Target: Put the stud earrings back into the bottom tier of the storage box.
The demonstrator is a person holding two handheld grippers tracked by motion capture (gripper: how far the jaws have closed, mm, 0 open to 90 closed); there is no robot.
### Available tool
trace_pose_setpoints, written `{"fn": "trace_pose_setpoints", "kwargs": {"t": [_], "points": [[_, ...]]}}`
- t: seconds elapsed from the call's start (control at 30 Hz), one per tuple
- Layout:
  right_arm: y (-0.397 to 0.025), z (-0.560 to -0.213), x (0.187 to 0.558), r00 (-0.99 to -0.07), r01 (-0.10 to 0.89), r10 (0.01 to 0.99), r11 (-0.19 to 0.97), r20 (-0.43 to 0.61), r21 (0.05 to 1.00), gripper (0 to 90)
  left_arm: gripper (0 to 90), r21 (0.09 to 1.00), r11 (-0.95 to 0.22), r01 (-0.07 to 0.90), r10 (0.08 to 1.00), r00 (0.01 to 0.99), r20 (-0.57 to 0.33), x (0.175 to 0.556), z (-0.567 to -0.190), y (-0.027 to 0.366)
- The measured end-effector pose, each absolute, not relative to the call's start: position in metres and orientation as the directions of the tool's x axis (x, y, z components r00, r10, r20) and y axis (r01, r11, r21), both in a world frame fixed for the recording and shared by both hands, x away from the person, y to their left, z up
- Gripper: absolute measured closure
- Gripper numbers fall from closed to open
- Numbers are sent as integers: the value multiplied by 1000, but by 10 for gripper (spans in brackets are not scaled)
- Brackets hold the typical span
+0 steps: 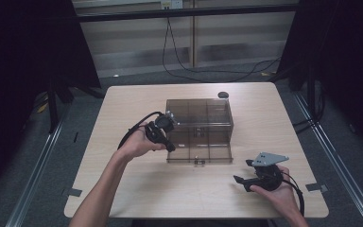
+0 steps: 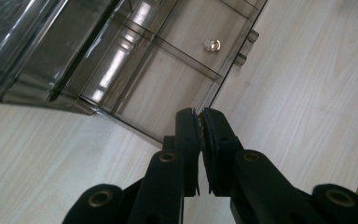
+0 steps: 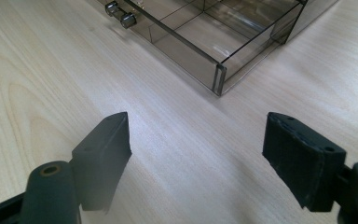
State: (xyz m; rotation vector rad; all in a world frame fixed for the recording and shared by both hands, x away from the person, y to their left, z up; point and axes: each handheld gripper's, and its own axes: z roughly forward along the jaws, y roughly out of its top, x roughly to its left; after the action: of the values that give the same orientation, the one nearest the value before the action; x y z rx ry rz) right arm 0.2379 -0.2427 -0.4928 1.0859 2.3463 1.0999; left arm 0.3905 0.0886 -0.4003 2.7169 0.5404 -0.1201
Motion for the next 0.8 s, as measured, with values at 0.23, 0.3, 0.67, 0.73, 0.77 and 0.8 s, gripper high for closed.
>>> {"fn": "trace_pose_setpoints", "kwargs": {"t": [0.23,0.3,0.67,0.73,0.77,0.8], "points": [[-243,-493,238,-648,506,761,406,25,761,178,855,330,-858,393,356,919,-168,392,-400,79],[-243,-493,238,-647,507,762,406,24,760,171,855,325,-869,373,340,927,-156,394,-399,73],[-242,-493,238,-643,511,766,406,23,758,159,855,316,-876,364,337,931,-139,393,-400,51],[-242,-493,238,-643,510,765,406,23,759,159,855,313,-881,355,326,934,-144,393,-400,49],[-242,-493,237,-642,510,766,408,20,757,159,855,309,-885,349,321,937,-140,393,-400,46],[-242,-493,237,-643,509,766,408,20,758,159,855,308,-888,342,312,939,-143,394,-400,44]]}}
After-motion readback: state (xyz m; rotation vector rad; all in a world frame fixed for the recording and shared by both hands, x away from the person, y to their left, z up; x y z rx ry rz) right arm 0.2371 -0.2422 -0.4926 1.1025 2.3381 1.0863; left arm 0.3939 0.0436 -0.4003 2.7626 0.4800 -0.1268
